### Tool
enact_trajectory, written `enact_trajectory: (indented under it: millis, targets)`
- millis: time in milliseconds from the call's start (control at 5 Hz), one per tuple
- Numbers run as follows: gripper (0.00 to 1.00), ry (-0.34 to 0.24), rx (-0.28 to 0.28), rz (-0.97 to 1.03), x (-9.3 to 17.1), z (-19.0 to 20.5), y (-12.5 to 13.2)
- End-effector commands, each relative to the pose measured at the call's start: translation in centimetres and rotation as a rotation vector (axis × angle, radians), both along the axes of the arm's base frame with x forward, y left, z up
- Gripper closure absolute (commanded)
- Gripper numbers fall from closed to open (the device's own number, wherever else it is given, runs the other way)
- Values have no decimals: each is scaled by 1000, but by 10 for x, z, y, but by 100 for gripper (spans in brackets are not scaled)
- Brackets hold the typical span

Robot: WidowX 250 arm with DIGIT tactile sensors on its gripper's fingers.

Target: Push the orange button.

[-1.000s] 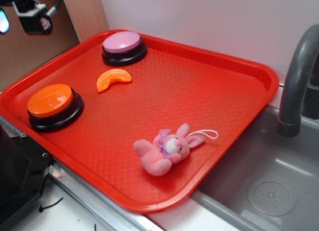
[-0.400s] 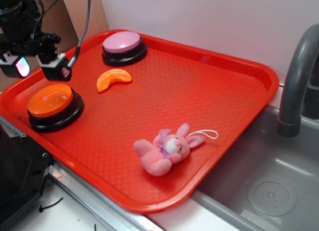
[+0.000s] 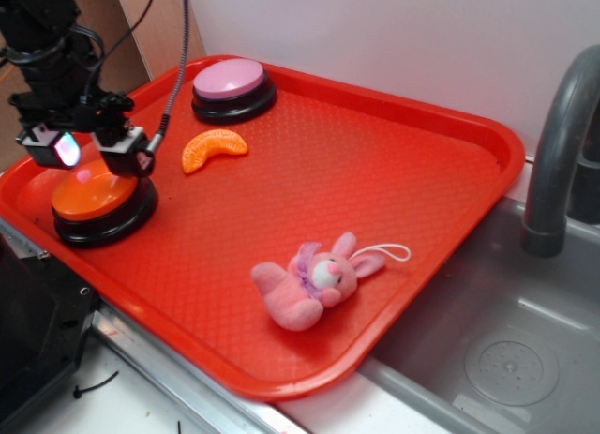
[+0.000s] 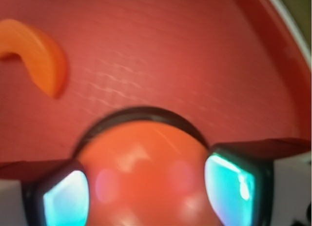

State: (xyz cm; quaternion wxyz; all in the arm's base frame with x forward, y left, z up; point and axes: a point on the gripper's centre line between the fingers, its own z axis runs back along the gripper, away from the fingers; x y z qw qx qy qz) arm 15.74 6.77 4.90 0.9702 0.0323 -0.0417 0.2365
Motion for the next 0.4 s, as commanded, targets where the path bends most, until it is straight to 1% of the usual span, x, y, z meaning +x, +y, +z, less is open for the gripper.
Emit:
enact_trajectory:
  millis: [0,200]
  targets:
    - [0,31,-32,-10,-3,6,5]
    - [0,51,-59,7,1,29,7]
